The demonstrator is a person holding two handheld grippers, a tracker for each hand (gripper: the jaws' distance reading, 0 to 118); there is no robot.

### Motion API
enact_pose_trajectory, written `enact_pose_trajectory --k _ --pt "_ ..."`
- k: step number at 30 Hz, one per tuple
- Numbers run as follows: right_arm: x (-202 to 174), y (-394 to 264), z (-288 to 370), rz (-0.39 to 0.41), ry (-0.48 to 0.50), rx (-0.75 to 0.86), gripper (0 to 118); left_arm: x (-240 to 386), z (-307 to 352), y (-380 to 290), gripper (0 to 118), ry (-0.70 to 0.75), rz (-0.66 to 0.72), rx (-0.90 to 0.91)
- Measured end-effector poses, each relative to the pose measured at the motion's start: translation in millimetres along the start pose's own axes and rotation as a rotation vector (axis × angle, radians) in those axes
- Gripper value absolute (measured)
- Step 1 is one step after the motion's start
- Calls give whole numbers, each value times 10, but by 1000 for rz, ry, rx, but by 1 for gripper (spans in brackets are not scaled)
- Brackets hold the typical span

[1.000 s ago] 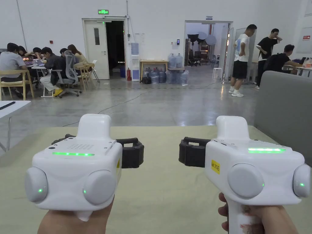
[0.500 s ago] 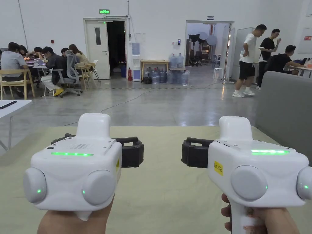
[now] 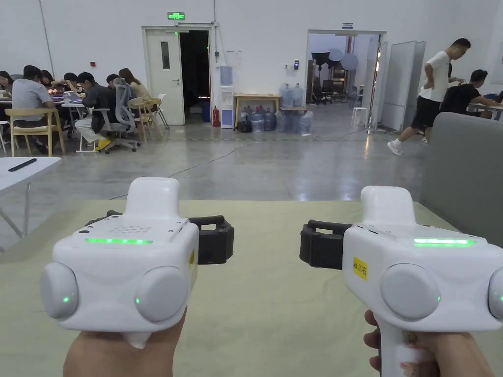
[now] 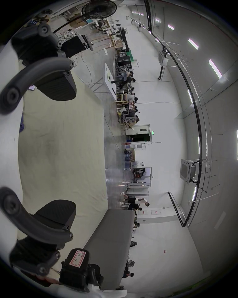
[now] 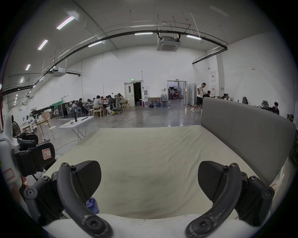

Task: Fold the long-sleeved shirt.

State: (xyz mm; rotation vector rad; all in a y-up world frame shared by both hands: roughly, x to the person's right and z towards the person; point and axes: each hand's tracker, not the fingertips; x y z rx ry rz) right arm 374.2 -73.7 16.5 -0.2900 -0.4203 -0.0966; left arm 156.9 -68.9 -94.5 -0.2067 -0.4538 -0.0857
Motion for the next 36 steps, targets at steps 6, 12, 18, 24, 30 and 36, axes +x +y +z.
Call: enact_pose_trajectory --k 6,12,18,24,30,36 --pt "16 -1 0 -5 -3 0 118 -11 -22 3 118 -41 42 -8" --pt "33 -25 -9 -6 -1 -6 118 34 -25 -12 118 -29 12 -7" --pt "11 -68 -30 22 -30 1 118 50 -9 -20 118 -44 20 -6" --pt "22 -70 -40 10 -7 -4 118 63 -18 -29 118 -44 19 -3" --pt "62 -73 -77 -27 16 -17 118 76 -58 -54 118 -52 15 -18" --pt "38 -127 -123 -12 12 -31 118 79 -92 -90 118 -58 19 -28"
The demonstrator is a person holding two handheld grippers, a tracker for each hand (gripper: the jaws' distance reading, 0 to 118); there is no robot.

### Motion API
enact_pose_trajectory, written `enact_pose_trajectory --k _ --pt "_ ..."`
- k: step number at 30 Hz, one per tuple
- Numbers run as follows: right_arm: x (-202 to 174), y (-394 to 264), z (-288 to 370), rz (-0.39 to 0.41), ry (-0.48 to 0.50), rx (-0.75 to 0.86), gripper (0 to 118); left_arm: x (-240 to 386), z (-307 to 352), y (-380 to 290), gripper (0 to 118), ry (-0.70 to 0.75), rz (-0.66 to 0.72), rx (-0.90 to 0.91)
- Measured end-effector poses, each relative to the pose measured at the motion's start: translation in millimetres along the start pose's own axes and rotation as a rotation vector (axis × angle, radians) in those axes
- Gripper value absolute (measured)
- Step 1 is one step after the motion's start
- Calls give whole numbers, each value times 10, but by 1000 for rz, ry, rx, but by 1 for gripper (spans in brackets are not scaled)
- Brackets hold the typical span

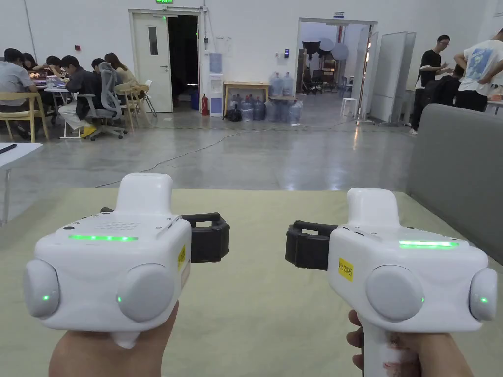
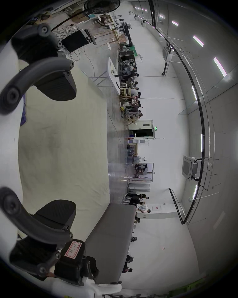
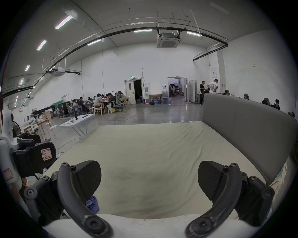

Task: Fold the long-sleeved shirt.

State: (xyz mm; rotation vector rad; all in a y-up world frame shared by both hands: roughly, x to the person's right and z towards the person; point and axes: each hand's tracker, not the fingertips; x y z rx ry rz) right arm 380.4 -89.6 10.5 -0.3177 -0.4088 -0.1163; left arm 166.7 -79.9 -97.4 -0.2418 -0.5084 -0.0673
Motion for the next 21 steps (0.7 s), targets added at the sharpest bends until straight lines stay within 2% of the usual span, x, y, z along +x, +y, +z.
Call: enact_pose_trajectory --k 4,9,21 --pt "27 -6 -21 -28 7 -16 118 5 -20 -19 118 -1 -3 -3" --pt "-1 -30 -40 0 -19 -4 118 9 -47 -24 118 -3 0 -4" --pt "12 -43 -107 -20 -6 -14 118 13 -106 -59 118 -2 -5 -18"
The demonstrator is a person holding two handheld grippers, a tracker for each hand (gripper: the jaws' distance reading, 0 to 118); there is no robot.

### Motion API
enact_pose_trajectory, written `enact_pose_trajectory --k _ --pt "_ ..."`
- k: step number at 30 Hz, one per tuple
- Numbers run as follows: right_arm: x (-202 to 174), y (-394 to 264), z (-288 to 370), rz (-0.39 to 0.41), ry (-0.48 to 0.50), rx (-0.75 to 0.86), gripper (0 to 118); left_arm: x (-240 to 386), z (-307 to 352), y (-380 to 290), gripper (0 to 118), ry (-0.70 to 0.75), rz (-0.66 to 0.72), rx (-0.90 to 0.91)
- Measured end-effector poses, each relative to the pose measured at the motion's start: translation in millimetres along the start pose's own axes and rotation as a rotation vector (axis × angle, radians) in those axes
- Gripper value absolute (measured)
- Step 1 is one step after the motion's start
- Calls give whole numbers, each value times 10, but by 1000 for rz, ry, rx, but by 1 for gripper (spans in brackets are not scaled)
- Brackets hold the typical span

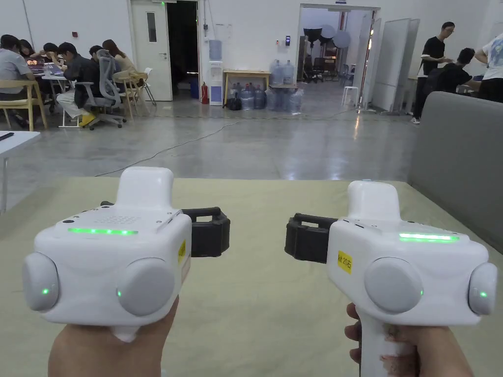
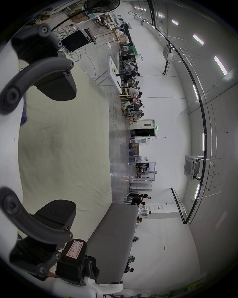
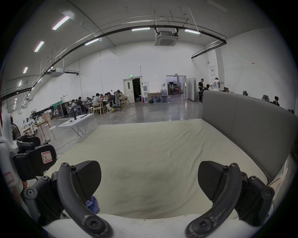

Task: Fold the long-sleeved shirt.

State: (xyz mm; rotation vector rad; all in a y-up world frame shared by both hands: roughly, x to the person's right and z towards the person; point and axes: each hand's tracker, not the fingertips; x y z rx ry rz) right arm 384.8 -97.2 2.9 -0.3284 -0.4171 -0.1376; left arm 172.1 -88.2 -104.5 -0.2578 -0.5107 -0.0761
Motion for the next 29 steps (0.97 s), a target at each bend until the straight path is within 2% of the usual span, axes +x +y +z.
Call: enact_pose_trajectory --k 29 --pt "29 12 77 -8 -3 2 118 44 81 48 118 -13 -7 11"
